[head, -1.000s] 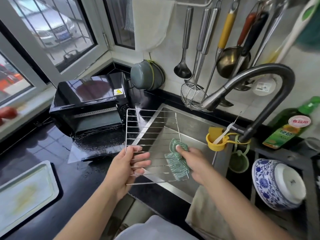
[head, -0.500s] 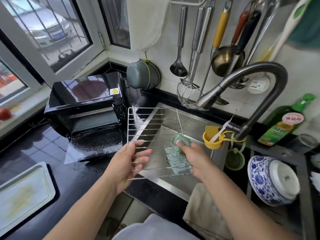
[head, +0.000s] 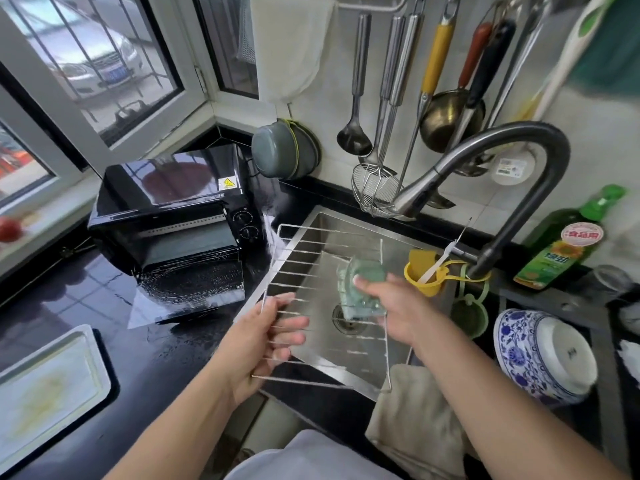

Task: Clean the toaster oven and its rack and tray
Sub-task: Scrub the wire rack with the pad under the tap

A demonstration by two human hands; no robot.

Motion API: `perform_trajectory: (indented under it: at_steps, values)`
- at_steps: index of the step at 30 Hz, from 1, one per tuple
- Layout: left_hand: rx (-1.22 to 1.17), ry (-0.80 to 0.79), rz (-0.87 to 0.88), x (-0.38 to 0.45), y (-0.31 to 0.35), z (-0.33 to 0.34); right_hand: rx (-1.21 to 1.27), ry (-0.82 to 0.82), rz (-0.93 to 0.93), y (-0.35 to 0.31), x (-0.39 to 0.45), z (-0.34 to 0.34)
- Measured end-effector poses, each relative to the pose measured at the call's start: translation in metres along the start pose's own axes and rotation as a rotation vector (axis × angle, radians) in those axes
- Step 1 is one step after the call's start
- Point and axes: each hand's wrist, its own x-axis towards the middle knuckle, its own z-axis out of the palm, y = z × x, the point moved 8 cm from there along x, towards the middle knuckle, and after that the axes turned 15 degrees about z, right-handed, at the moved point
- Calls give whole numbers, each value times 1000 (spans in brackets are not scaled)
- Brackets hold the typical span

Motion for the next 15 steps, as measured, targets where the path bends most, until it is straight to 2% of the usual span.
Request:
perform_trajectory:
  at_steps: [3, 6, 12, 15]
  values:
    - [13, 36, -19, 3, 0, -12, -47, -168, 160, 47, -6, 11]
    - [22, -6, -83, -6, -11, -10, -73, -173, 253, 47, 0, 1]
    - [71, -173, -109, -1, 0, -1, 91, 8, 111, -38, 19, -16]
    - [121, -157, -55, -1, 8, 0, 129, -3, 46, -43, 17, -13]
